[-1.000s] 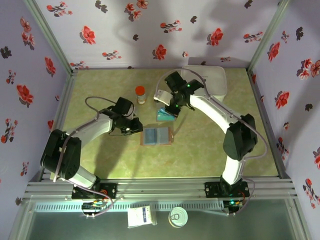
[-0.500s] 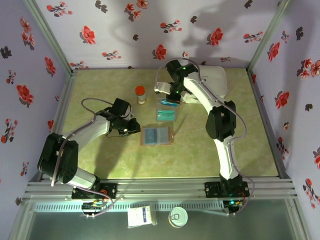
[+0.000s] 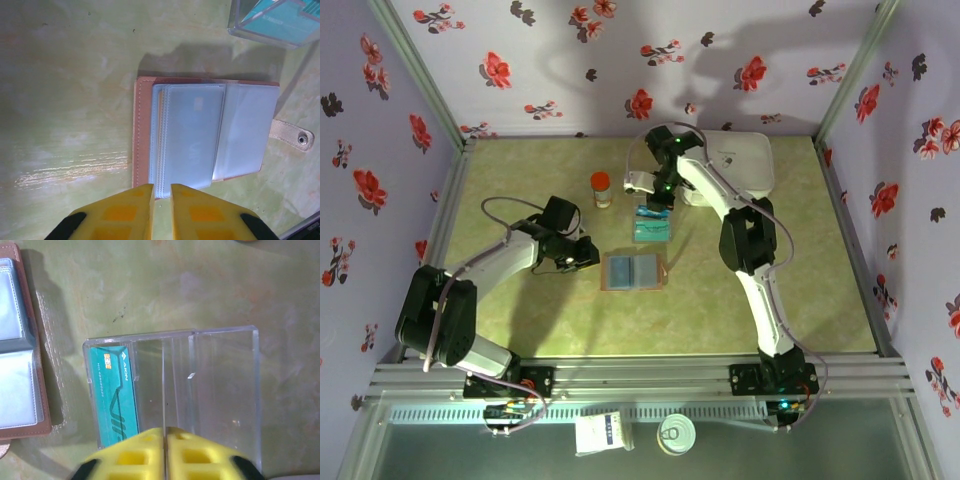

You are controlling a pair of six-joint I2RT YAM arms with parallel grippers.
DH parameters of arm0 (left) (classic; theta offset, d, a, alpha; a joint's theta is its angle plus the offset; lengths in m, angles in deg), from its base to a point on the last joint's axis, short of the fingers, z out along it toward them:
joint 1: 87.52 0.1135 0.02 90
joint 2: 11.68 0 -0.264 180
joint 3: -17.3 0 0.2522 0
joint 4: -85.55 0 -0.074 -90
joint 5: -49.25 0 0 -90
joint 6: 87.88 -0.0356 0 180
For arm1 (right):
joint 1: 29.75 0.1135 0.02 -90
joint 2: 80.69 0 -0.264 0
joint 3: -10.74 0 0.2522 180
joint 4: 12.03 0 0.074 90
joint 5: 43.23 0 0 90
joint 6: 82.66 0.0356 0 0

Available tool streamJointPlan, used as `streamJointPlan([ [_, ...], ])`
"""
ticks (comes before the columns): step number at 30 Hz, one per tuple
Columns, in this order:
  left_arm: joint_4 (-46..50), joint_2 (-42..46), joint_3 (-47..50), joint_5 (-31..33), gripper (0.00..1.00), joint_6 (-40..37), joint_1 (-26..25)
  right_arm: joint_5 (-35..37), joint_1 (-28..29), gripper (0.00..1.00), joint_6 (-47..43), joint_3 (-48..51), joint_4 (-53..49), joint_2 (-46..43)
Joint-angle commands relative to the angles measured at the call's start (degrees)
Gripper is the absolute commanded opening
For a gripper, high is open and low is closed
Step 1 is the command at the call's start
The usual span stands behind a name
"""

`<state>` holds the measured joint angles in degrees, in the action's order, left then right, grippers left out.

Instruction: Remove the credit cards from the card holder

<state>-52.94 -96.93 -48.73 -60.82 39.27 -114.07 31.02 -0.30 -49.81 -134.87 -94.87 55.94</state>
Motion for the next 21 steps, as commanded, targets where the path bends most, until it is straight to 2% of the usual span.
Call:
streamJointPlan([
  [1,1.2,-0.9,0.2,0.4,0.16,-0.1,0.5,2.3,-0.3,0.22,1.1,-1.7,1.1,0.1],
  [3,0.9,-1.4,-0.1,0.4,0.16,-0.1,0.6,4.0,-0.6,0.20,3.3,-0.9,4.2,-0.8],
  [7,0.4,-2.4,-0.7,-0.1,0.16,-0.3,0.6,4.2,-0.7,0.06,5.5,2.3,9.0,-2.8],
  [10,0.0,-2.9,-0.8,-0.6,0.16,-0.2,0.6,4.2,-0.7,0.01,6.2,4.1,10.5,-3.1],
  [21,-0.7,-3.7,-0.6,-1.5,0.16,-0.3,0.6,3.8,-0.1,0.00,6.5,8.9,10.1,-3.3],
])
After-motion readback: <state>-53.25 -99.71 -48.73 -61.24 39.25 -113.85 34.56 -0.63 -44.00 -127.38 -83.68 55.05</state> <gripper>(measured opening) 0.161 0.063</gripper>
